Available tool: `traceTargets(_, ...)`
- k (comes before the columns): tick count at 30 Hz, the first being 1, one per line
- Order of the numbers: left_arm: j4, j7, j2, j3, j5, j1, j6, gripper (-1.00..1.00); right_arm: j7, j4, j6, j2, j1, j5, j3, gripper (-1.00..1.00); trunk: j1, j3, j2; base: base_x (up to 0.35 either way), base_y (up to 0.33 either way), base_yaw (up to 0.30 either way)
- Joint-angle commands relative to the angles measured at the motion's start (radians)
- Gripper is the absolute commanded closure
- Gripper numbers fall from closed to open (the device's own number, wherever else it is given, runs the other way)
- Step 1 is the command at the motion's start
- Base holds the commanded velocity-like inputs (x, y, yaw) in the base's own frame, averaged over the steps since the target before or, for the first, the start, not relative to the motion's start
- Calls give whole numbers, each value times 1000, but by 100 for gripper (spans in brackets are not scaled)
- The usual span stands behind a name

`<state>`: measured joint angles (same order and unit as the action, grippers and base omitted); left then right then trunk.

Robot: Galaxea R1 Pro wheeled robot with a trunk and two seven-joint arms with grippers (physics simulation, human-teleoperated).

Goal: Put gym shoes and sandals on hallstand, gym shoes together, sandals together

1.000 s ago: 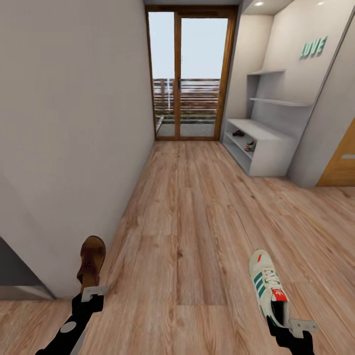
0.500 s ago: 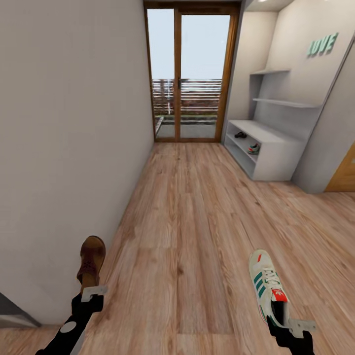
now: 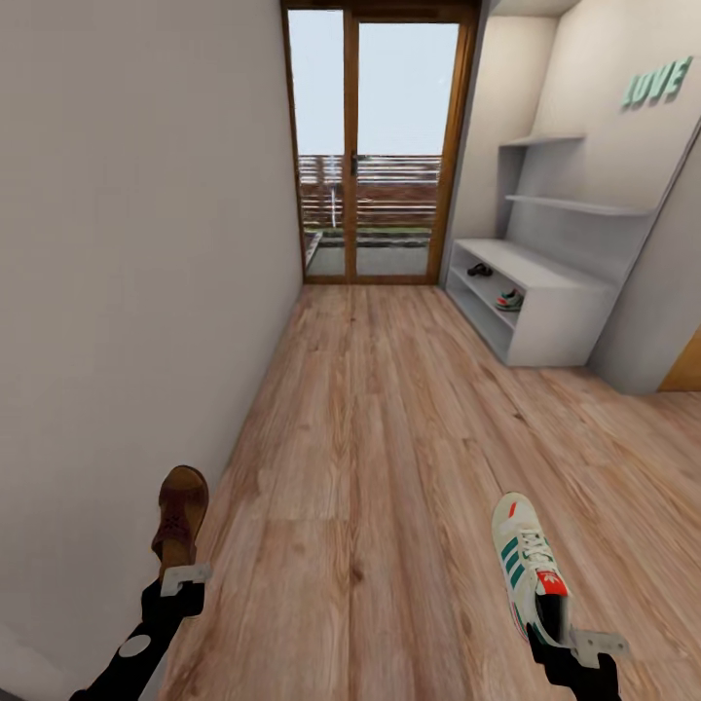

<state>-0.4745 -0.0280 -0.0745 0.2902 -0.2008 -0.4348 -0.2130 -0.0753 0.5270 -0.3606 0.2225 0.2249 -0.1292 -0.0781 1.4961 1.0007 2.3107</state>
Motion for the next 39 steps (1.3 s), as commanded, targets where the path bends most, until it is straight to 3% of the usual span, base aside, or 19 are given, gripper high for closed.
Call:
traceTargets(1,0,-4,1,7,-14,-1,-3,100,-8,-1,-3,0,1,-10,-2,100,0,1,0,340,0,0)
traceTargets(39,0,-6,0,7,-14,-1,-3,100,-8,-1,-3,-2,1,-12,-2,100,0,1,0,341,0,0)
